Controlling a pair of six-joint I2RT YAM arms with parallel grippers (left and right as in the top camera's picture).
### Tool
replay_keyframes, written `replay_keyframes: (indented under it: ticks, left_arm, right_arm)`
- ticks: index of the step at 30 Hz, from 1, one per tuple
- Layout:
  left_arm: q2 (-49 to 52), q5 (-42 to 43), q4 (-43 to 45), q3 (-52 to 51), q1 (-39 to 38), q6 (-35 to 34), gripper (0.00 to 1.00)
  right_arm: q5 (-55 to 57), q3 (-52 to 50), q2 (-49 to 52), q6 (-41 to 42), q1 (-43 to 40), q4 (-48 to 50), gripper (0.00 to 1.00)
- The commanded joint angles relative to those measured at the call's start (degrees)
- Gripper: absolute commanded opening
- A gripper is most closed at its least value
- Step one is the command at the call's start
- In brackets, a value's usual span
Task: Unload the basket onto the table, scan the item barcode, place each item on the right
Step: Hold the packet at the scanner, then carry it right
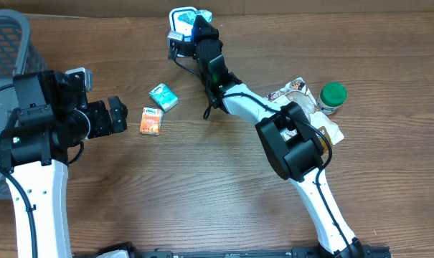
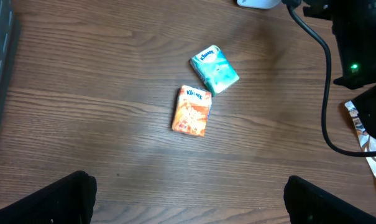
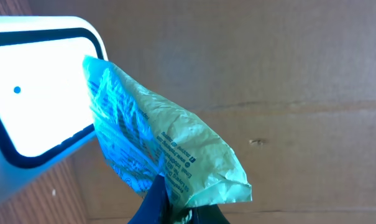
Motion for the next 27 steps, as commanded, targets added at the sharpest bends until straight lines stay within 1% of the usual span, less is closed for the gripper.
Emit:
replay_keyframes:
  ticks: [1,3,13,27]
  left_arm:
    - [0.00,-0.33,0.07,0.74,0.26,0.48,1.00]
    - [0.00,-0.33,0.07,0.74,0.26,0.48,1.00]
    - [0.00,-0.33,0.07,0.74,0.26,0.48,1.00]
    - [-0.02,-0.33,0.07,0.74,0.26,0.48,1.00]
  right_arm:
    - [-0.94,0.94,-0.42,-3.04,-0.37,0.98,0.04]
    - [-0.92,0.94,-0.42,-3.34,-0.37,1.05,0.04]
    - [-0.61,0.94,-0.42,-3.37,-0.37,8.37,0.04]
    - [0.42,0.94,-1.36,-2.75,-0.26,8.20,0.04]
